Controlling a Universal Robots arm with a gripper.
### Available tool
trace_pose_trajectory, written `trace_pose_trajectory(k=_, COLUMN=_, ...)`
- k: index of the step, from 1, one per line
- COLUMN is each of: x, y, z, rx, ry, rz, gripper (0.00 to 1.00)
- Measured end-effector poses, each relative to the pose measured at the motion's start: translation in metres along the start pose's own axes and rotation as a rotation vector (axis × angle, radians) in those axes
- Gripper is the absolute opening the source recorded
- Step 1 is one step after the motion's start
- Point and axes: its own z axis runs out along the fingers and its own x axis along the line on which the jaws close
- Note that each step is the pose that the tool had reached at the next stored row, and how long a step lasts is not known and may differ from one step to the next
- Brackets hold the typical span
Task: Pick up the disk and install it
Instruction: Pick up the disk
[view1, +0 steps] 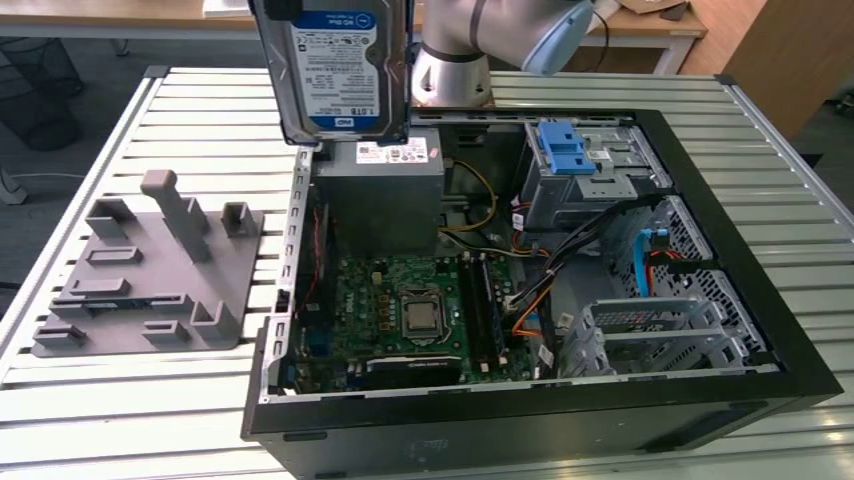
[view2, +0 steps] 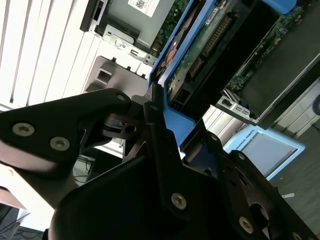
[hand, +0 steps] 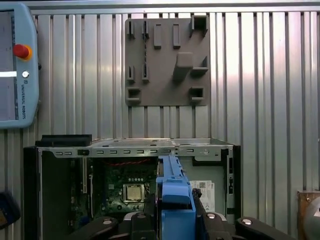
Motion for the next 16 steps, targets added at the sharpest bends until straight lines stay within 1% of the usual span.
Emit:
trace_pose_trajectory(k=3, x=0.0035, y=-0.0018, z=0.0003, rx=0.0, ry=0.0, rz=0.0, gripper=0.36)
trace_pose_trajectory(k=5, x=0.0042, y=-0.0066, z=0.0006, rx=-0.0001, ry=0.0001, rz=0.0, gripper=0.36)
trace_pose_trajectory(k=10, x=0.0041, y=-0.0284, z=0.0018, rx=-0.0012, ry=0.0001, rz=0.0, gripper=0.36)
trace_pose_trajectory(k=12, x=0.004, y=-0.0353, z=0.0024, rx=-0.0012, ry=0.0, rz=0.0, gripper=0.36)
trace_pose_trajectory(k=13, x=0.004, y=-0.0368, z=0.0025, rx=-0.0013, ry=0.0001, rz=0.0, gripper=0.36)
trace_pose_trajectory(k=16, x=0.0039, y=-0.0376, z=0.0026, rx=-0.0013, ry=0.0001, rz=0.0, gripper=0.36)
